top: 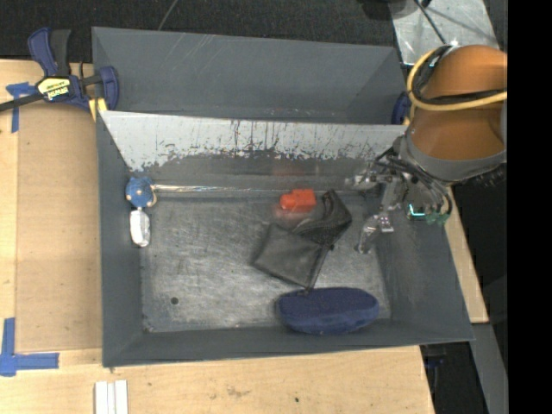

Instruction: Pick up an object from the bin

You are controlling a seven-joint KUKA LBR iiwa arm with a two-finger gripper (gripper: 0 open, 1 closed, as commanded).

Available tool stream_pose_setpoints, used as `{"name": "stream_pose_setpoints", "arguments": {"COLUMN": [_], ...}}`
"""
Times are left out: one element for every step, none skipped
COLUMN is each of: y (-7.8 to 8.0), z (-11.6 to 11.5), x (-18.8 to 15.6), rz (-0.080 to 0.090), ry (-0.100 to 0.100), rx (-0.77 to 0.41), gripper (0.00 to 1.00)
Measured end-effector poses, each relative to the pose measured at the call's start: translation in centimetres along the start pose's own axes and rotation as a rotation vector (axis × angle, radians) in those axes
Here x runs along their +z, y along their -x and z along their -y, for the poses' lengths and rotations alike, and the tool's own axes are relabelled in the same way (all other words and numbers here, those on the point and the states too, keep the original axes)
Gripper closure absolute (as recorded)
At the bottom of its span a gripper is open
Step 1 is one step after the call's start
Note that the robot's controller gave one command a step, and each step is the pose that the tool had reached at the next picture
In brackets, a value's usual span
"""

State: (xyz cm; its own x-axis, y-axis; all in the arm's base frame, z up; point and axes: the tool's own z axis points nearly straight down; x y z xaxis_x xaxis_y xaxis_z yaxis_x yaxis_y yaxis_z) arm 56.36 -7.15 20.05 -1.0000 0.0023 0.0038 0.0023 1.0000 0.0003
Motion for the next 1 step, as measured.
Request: {"name": "stream_pose_setpoints", "arguments": {"y": [5.57], "z": [-5.41], "x": [5.6], "rz": [0.009], "ry": [0.002], "rx": [-0.004], "gripper": [0.0]}}
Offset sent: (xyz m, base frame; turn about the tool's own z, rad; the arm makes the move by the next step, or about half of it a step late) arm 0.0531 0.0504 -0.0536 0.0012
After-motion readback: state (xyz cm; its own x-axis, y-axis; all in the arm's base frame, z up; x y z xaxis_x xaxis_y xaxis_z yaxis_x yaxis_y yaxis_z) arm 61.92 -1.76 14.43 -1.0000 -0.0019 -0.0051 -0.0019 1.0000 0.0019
